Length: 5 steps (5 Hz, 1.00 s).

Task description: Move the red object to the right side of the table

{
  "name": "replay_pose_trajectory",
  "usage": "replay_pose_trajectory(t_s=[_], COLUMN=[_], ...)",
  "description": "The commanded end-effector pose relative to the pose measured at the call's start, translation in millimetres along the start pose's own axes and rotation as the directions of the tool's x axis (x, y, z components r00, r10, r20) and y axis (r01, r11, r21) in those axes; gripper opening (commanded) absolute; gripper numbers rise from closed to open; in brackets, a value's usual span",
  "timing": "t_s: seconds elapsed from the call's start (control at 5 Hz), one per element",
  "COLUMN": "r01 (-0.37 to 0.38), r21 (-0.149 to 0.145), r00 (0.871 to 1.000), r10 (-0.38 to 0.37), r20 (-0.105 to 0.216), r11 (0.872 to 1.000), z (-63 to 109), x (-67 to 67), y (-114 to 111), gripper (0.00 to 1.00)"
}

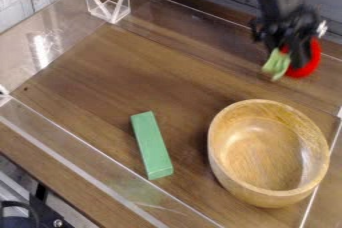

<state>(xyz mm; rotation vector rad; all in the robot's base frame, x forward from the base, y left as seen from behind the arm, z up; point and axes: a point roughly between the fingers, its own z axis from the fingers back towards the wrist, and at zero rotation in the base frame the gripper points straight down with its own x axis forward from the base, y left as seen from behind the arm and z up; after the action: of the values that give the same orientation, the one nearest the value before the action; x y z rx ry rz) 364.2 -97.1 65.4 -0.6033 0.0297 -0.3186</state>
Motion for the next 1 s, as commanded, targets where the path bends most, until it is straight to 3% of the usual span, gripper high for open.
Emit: replay_pose_trajectory(t_s=[0.0,0.2,0.6,0.8], r01=[0.148,0.177,0.223,0.177], r21=[0.06,0.069,0.071,0.082], r00=[0.988,0.98,0.964,0.976], r10=[-0.145,-0.17,-0.209,-0.165], r20=[-0.055,-0.106,-0.166,-0.14], r11=[0.987,0.982,0.972,0.981], z=[4.1,5.7,18.9,21.9], x=[11.1,8.0,2.4,-1.7], y=[-1,14,30,33], gripper=[0.0,0.0,0.0,1.0])
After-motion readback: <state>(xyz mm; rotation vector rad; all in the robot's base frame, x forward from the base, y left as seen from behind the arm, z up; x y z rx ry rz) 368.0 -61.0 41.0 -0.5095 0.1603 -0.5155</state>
